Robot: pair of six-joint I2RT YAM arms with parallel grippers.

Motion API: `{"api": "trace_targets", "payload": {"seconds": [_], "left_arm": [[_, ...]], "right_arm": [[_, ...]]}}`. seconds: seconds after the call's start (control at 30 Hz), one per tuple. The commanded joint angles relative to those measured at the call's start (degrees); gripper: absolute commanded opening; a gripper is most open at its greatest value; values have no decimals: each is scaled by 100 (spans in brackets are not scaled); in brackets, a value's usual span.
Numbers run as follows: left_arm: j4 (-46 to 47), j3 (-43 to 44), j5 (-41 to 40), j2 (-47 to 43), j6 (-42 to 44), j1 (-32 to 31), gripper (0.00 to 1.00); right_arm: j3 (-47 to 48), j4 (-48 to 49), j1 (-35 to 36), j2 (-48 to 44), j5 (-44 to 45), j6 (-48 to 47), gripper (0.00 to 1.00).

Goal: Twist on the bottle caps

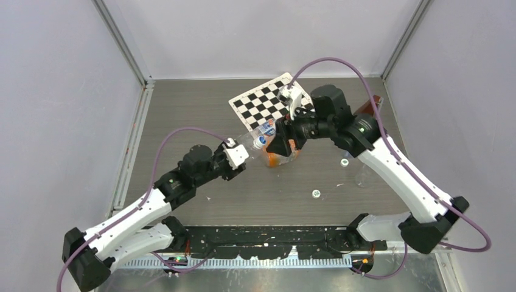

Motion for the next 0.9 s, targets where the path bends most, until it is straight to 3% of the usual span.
{"api": "trace_targets", "payload": {"seconds": [0.0, 0.1, 0.3, 0.73, 0.87], "left_arm": [[-1286, 616, 2339, -46, -82, 703, 0], [-1754, 925, 3105, 186, 76, 848, 0], [-1957, 1256, 4040, 630, 315, 855, 0], [-1983, 1483, 4414, 922, 486, 858, 0], [-2022, 1533, 4466, 963, 540, 857, 0]], "right_arm": [[-284, 252, 33, -829, -933, -3240, 68], [-430, 157, 28, -944, -1411, -4556, 69], [-261, -317, 33, -737, -2082, -5806, 67], [-95, -856, 33, -596, -2640, -6238, 56], [-90, -888, 33, -537, -2737, -6225, 48]]}}
